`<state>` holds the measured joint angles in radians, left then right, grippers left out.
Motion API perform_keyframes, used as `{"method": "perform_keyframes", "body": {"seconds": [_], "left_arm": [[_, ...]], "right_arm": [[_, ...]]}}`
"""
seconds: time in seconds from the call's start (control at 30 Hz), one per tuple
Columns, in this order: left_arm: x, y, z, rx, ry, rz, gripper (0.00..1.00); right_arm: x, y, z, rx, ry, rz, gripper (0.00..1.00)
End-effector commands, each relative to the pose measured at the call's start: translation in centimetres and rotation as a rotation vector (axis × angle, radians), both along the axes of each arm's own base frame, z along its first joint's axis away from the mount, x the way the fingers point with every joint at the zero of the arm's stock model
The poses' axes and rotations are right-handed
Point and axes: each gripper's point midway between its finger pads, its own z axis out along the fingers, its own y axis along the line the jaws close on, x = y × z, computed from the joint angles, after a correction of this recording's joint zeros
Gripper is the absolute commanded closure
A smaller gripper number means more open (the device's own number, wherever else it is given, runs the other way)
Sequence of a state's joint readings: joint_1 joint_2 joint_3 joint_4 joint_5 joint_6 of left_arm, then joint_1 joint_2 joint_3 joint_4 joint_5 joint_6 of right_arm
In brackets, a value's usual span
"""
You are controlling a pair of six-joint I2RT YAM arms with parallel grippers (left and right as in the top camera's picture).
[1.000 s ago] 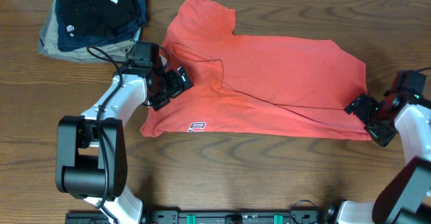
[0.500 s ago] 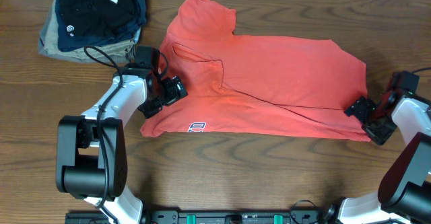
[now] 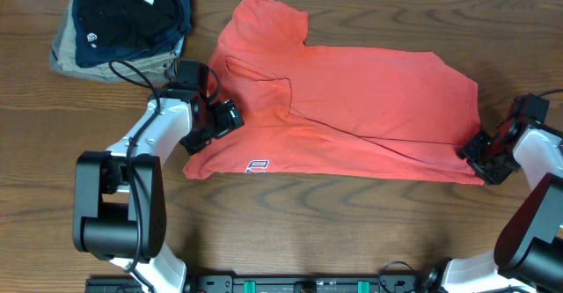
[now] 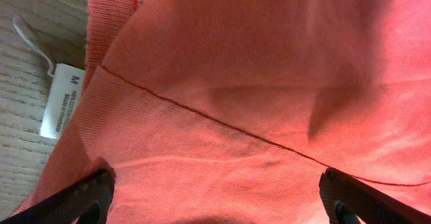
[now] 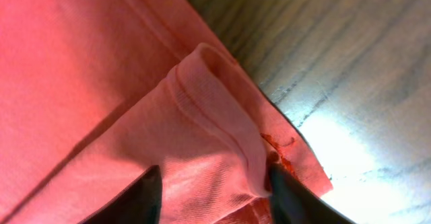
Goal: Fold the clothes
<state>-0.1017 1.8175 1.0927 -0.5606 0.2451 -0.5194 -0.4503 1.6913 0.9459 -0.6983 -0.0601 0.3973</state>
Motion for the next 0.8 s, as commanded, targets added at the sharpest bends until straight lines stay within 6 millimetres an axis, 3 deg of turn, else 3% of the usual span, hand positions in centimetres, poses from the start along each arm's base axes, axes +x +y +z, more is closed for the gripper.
{"method": "perform_keyframes", "body": {"seconds": [0.0, 0.1, 0.57, 0.77], "left_arm": [[-0.2, 0.3, 0.3, 0.023, -0.011, -0.011, 0.02], [-0.2, 0.3, 0.3, 0.023, -0.011, -0.011, 0.02], [-0.2, 0.3, 0.3, 0.024, -0.011, -0.012, 0.02], [-0.2, 0.3, 0.3, 0.024, -0.011, -0.011, 0.02]], "right_arm": [[0.0, 0.1, 0.0, 0.011, -0.003, 0.0, 0.66], [0.0, 0.1, 0.0, 0.011, -0.004, -0.002, 0.98], [2.6, -1.1, 1.9, -0.02, -0.082, -0.037, 0.99], [5.1, -1.3, 2.6, -0.004, -0.195, -0.048, 0.99]]}}
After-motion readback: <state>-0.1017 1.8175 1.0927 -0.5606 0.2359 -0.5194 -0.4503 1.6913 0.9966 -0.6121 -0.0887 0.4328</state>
